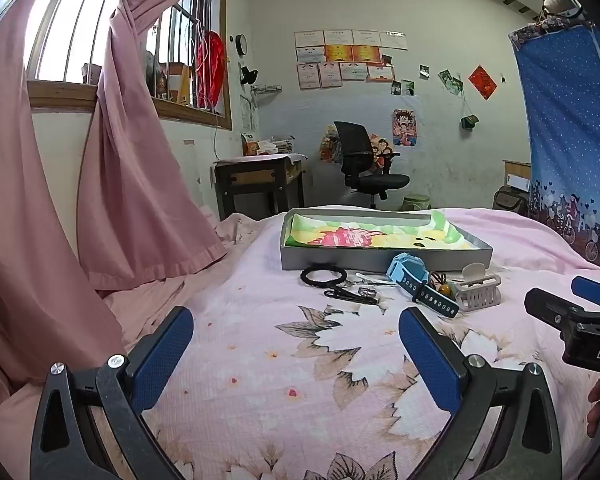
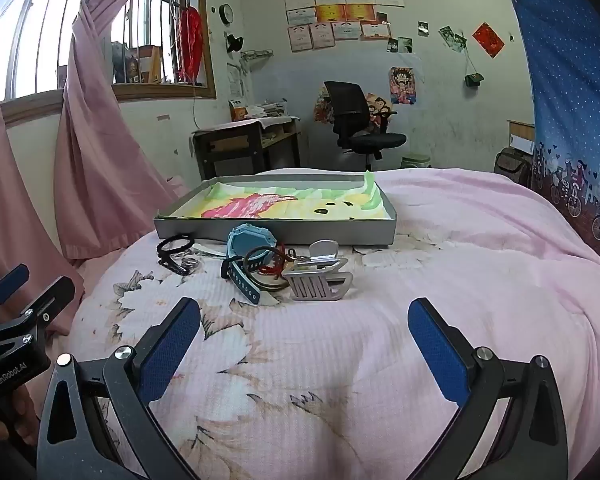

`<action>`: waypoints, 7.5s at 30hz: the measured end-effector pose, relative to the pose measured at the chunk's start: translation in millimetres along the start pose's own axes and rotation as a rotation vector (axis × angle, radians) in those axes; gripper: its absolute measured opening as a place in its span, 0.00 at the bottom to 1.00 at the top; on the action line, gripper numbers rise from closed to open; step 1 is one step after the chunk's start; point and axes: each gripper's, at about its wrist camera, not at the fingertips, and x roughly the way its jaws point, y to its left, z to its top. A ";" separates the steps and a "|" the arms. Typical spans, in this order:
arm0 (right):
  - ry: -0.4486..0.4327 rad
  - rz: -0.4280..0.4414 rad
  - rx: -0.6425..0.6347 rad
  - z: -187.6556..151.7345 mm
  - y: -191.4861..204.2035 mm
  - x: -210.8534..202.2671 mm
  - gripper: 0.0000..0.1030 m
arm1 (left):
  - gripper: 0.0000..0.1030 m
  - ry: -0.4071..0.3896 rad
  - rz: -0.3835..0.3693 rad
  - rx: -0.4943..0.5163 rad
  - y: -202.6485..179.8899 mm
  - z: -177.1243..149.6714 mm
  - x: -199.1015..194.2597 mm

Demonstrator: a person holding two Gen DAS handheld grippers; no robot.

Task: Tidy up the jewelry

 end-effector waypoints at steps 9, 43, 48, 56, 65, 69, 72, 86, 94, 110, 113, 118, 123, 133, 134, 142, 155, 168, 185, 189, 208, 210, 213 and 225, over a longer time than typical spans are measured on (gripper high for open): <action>0.003 0.000 0.002 -0.4 -0.2 0.7 0.99 | 1.00 -0.003 0.001 0.003 -0.1 0.0 -0.3; 0.010 -0.003 0.002 -2.5 -3.2 1.4 0.99 | 1.00 -0.001 0.006 -0.008 5.1 -4.0 0.2; 0.012 -0.003 0.002 -2.4 -3.3 1.4 0.99 | 1.00 -0.001 0.007 -0.009 5.7 -4.1 0.1; 0.013 -0.003 0.002 -2.5 -3.5 1.7 0.99 | 1.00 -0.001 0.007 -0.007 5.4 -4.2 0.2; 0.014 -0.004 0.003 -1.6 -2.1 1.3 0.99 | 1.00 -0.001 0.007 -0.006 5.0 -4.2 0.2; 0.015 -0.003 0.003 -2.2 -2.5 1.8 0.99 | 1.00 -0.001 0.008 -0.006 4.5 -4.1 0.4; 0.016 -0.003 0.003 -2.3 -2.8 1.6 0.99 | 1.00 0.000 0.007 -0.007 5.1 -4.4 0.3; 0.018 -0.003 0.003 -3.1 -1.7 2.9 0.99 | 1.00 0.000 0.008 -0.006 4.9 -4.3 0.4; 0.020 -0.003 0.005 -2.3 -1.7 3.0 0.99 | 1.00 0.001 0.007 -0.004 4.4 -4.0 0.5; 0.013 0.019 0.020 -7.0 3.8 4.2 0.99 | 1.00 0.000 0.022 -0.010 2.8 -6.4 10.1; 0.031 0.028 0.031 -3.6 4.5 5.0 0.99 | 1.00 0.009 0.013 -0.003 1.3 -2.4 16.0; 0.064 0.041 0.011 10.9 0.1 9.1 0.99 | 1.00 0.034 -0.035 0.038 -1.8 12.1 30.1; 0.078 0.034 -0.003 29.7 -9.6 22.7 0.99 | 1.00 0.108 -0.087 0.026 2.9 18.5 54.4; 0.114 0.044 -0.051 42.3 -7.6 62.8 0.99 | 0.97 0.245 -0.209 -0.044 5.6 22.6 108.1; 0.118 0.045 -0.055 42.3 -6.3 65.6 0.99 | 0.93 0.258 -0.215 -0.048 5.2 22.6 113.4; 0.170 0.046 -0.078 40.3 5.1 97.2 0.89 | 0.78 0.328 -0.276 -0.137 12.4 20.5 145.4; 0.308 -0.013 0.052 29.0 3.0 138.9 0.74 | 0.51 0.394 -0.375 -0.173 3.9 12.6 168.7; 0.284 0.017 0.048 22.5 3.3 133.2 0.62 | 0.22 0.363 -0.430 -0.261 15.3 5.8 168.6; 0.263 0.038 0.059 23.9 0.0 131.9 0.61 | 0.13 0.353 -0.532 -0.170 -15.8 -0.2 134.9; 0.258 0.044 0.063 24.0 -0.4 129.3 0.61 | 0.13 0.365 -0.524 -0.125 -23.6 -3.0 129.5; 0.103 0.069 0.021 38.7 7.5 101.2 0.61 | 0.12 0.237 -0.505 -0.130 -23.4 19.2 102.3; 0.078 0.080 0.004 45.9 10.4 98.8 0.61 | 0.12 0.224 -0.483 -0.150 -17.9 30.7 107.4; 0.070 0.126 -0.001 63.9 16.2 102.1 0.61 | 0.12 0.208 -0.451 -0.196 -4.0 51.7 122.8; 0.221 0.248 -0.017 135.4 58.9 212.8 0.61 | 0.12 0.333 -0.308 -0.274 27.6 89.1 226.0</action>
